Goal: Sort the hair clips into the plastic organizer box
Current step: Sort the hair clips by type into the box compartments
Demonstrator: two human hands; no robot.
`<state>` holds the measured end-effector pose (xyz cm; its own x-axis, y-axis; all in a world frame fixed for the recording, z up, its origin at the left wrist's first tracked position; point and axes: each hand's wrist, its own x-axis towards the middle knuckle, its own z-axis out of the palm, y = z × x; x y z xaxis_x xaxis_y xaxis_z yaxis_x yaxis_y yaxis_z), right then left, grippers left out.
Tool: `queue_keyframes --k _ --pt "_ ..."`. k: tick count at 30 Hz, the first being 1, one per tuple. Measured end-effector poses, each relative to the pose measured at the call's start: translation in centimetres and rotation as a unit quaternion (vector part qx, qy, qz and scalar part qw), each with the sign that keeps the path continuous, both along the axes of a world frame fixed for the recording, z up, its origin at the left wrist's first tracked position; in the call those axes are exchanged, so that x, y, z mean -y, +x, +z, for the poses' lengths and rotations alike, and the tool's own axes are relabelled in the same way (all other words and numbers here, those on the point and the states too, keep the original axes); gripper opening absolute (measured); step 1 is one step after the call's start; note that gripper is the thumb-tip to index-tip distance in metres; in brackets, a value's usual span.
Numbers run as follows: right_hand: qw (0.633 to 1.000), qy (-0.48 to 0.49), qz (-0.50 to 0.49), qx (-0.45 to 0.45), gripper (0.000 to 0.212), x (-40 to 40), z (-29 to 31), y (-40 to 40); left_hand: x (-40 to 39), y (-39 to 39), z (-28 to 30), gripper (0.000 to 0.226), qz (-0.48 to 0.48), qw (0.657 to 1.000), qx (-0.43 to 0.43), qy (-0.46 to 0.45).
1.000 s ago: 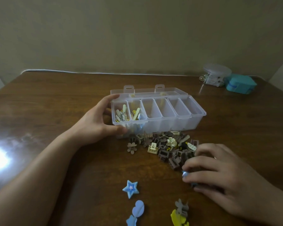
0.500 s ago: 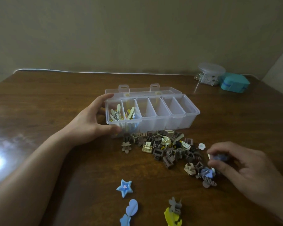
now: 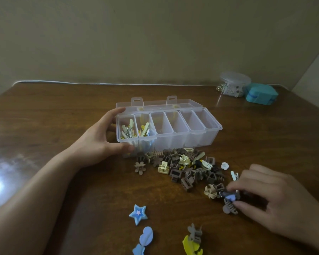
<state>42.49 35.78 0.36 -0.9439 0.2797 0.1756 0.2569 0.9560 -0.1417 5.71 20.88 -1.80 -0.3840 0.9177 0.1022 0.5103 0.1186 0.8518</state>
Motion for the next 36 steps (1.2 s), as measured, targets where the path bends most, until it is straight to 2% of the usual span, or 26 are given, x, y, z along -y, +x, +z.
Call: queue_keyframes --k 4,7,10,13,15,21,23,26,27,31,36 --pt "1.0 -0.005 0.015 -0.024 0.023 -0.7 0.2 -1.0 0.0 0.0 0.0 0.102 0.0 1.0 0.001 0.002" --pt "0.992 -0.09 0.04 -0.081 0.023 -1.3 1.3 -2.4 0.0 0.0 0.0 0.103 0.001 1.0 0.001 0.002" --pt "0.969 -0.196 0.039 -0.147 0.024 -1.3 3.1 -5.2 0.0 0.0 0.1 0.103 -0.004 1.0 0.0 -0.002" --pt "0.964 -0.156 -0.01 -0.216 0.024 -0.9 4.4 -9.5 0.1 0.0 0.1 0.102 -0.004 1.0 -0.002 -0.004" --pt "0.966 -0.116 -0.051 -0.224 0.021 -0.7 4.3 -12.5 0.1 0.0 0.1 0.101 -0.004 1.0 -0.001 -0.006" --pt "0.986 -0.011 -0.101 -0.131 0.031 -0.8 2.2 -16.2 0.0 0.1 0.3 0.104 -0.004 1.0 0.0 -0.014" --pt "0.985 -0.04 -0.081 -0.148 0.03 -1.0 2.0 -15.7 0.0 0.1 0.3 0.105 -0.004 1.0 0.0 -0.013" --pt "0.955 -0.192 -0.039 -0.221 0.029 -1.4 2.3 -15.1 -0.1 0.0 0.1 0.104 -0.003 1.0 -0.005 -0.01" --pt "0.948 -0.199 -0.026 -0.248 0.03 -1.5 2.4 -15.2 -0.1 -0.1 0.1 0.104 -0.002 1.0 -0.004 -0.01" --pt "0.946 -0.117 -0.017 -0.303 0.026 -1.0 1.8 -16.5 -0.1 0.1 0.2 0.102 -0.004 1.0 -0.006 -0.016" --pt "0.968 -0.084 -0.02 -0.238 0.014 -0.9 0.5 -17.1 -0.2 0.0 0.0 0.103 -0.001 1.0 -0.011 -0.012"
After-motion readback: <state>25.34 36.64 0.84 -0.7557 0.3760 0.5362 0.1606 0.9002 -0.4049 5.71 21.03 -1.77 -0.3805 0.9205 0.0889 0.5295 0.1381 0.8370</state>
